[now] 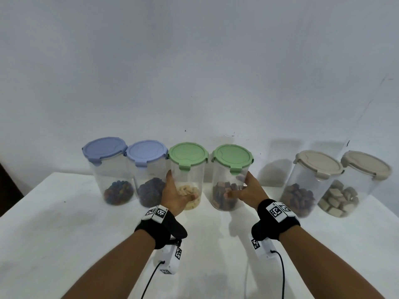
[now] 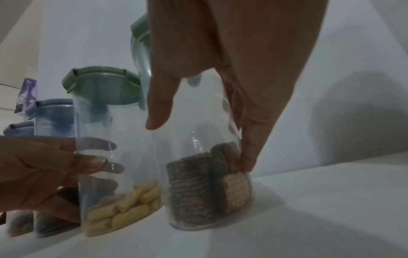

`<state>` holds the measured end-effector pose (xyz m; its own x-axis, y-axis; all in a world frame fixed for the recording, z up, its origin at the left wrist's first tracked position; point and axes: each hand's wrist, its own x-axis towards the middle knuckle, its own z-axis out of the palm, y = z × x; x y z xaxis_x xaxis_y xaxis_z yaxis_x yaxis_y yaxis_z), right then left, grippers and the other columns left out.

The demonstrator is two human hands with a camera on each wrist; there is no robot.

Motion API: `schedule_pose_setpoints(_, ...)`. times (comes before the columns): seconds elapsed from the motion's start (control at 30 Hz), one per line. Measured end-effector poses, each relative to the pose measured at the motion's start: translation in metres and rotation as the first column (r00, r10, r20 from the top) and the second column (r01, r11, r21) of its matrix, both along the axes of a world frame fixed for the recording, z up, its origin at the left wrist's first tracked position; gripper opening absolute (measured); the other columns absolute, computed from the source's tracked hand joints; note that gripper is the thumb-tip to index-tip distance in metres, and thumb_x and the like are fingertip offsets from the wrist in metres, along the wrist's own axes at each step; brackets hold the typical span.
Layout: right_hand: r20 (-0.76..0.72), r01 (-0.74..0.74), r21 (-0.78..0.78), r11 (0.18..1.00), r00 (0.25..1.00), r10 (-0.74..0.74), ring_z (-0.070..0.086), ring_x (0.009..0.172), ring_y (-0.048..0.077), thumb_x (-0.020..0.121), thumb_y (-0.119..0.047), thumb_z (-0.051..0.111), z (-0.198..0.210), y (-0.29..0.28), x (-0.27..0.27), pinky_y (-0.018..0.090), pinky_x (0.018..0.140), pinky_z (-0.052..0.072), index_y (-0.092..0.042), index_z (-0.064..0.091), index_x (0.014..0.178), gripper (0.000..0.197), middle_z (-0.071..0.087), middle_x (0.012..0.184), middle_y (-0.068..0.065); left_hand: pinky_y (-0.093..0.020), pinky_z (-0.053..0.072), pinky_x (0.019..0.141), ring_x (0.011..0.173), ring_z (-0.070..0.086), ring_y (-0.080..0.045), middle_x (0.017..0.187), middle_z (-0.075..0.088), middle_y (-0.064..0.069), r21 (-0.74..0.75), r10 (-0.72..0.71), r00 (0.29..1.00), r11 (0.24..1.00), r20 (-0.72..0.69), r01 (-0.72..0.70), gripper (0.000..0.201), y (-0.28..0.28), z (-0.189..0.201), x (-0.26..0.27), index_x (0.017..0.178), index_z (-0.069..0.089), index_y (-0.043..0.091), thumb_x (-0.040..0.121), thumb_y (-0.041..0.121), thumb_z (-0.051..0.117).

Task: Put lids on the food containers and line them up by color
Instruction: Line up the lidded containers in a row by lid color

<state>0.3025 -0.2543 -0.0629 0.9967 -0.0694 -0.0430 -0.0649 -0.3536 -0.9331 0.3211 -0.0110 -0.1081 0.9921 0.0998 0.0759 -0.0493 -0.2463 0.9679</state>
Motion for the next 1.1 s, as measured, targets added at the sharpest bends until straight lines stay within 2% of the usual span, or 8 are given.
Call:
schedule_pose_setpoints(0.1, -0.004, -0.008, 0.004, 1.0, 1.0, 0.008, 0.053, 0.102, 0.008, 0.045, -0.019, 0.088, -0.001, 0.001, 0.0, 0.011, 0.068, 0.04, -0.016, 0.043, 0.136, 0.102, 0.05, 0.135, 0.008, -0.05, 0.048, 0.101, 0.118, 0.056, -0.028, 0.128, 0.057, -0.008, 0.007, 0.007, 1.0, 1.0, 0.009, -0.007, 0.112, 0.0, 0.0, -0.001, 0.142, 0.029, 0.021, 0.051, 0.009, 0.093)
schedule_pose_setpoints(0.27, -0.004, -0.02, 0.003, 1.0, 1.0, 0.02, 0.049, 0.092, -0.006, 0.058, -0.006, 0.087, -0.004, 0.003, 0.001, -0.001, 0.056, 0.04, -0.013, 0.043, 0.136, 0.09, 0.048, 0.133, 0.009, -0.049, 0.048, 0.102, 0.119, 0.056, -0.029, 0.129, 0.057, -0.007, 0.015, 0.018, 1.0, 1.0, 0.009, -0.018, 0.114, -0.001, 0.001, -0.002, 0.142, 0.028, 0.022, 0.05, 0.011, 0.094)
schedule_pose_setpoints(0.37, 0.0, -0.017, 0.004, 1.0, 1.0, 0.017, 0.048, 0.092, -0.007, 0.059, -0.006, 0.087, -0.005, 0.004, 0.001, 0.0, 0.056, 0.041, -0.012, 0.042, 0.136, 0.089, 0.049, 0.134, 0.009, -0.049, 0.048, 0.101, 0.119, 0.056, -0.03, 0.131, 0.056, -0.009, 0.038, 0.03, 0.999, 0.999, 0.012, -0.031, 0.116, -0.001, 0.001, -0.002, 0.143, 0.026, 0.023, 0.05, 0.013, 0.094)
schedule_pose_setpoints(0.5, 0.004, -0.029, 0.036, 0.999, 1.0, 0.029, 0.049, 0.085, -0.005, 0.064, 0.007, 0.08, -0.003, 0.004, 0.0, -0.002, 0.051, 0.038, -0.006, 0.04, 0.137, 0.085, 0.045, 0.135, 0.011, -0.047, 0.048, 0.102, 0.118, 0.056, -0.029, 0.13, 0.057, -0.009, 0.048, 0.042, 0.999, 0.998, 0.018, -0.043, 0.112, -0.002, 0.004, -0.004, 0.143, 0.028, 0.019, 0.053, 0.009, 0.093)
schedule_pose_setpoints(0.83, -0.007, -0.032, 0.0, 0.999, 0.999, 0.032, 0.048, 0.094, -0.006, 0.056, -0.008, 0.086, 0.0, 0.007, -0.002, -0.003, 0.055, 0.039, -0.011, 0.039, 0.138, 0.095, 0.046, 0.138, 0.009, -0.037, 0.05, 0.094, 0.11, 0.058, -0.028, 0.122, 0.058, -0.009, 0.101, 0.062, 0.998, 0.993, 0.018, -0.063, 0.104, -0.003, 0.014, -0.015, 0.141, 0.032, 0.016, 0.055, 0.009, 0.092)
schedule_pose_setpoints(0.9, -0.001, -0.025, 0.032, 0.999, 1.0, 0.025, 0.05, 0.089, -0.005, 0.053, -0.005, 0.086, 0.001, 0.009, -0.004, -0.002, 0.055, 0.04, -0.008, 0.036, 0.14, 0.1, 0.044, 0.137, 0.01, -0.032, 0.05, 0.09, 0.107, 0.06, -0.028, 0.118, 0.061, -0.009, 0.115, 0.074, 0.997, 0.991, 0.016, -0.075, 0.097, -0.003, 0.014, -0.016, 0.135, 0.038, 0.013, 0.055, 0.012, 0.093)
schedule_pose_setpoints(1.0, -0.013, 0.0, 0.007, 1.0, 1.0, 0.0, 0.052, 0.092, 0.0, 0.047, -0.019, 0.085, 0.002, 0.011, -0.007, 0.01, 0.065, 0.044, -0.011, 0.035, 0.138, 0.103, 0.046, 0.133, 0.01, -0.025, 0.045, 0.083, 0.098, 0.059, -0.023, 0.114, 0.063, -0.01, 0.131, 0.072, 0.997, 0.989, 0.002, -0.072, 0.089, -0.003, 0.016, -0.019, 0.129, 0.042, 0.01, 0.057, 0.015, 0.092)
schedule_pose_setpoints(1.1, -0.04, 0.03, 0.002, 1.0, 0.999, -0.03, 0.052, 0.1, 0.016, 0.052, -0.018, 0.086, 0.001, 0.011, -0.011, 0.018, 0.07, 0.043, -0.012, 0.034, 0.13, 0.094, 0.047, 0.124, 0.007, -0.028, 0.049, 0.086, 0.1, 0.061, -0.026, 0.114, 0.064, -0.011, 0.147, 0.078, 0.997, 0.986, -0.013, -0.075, 0.088, -0.001, 0.016, -0.021, 0.129, 0.045, 0.006, 0.056, 0.017, 0.093)
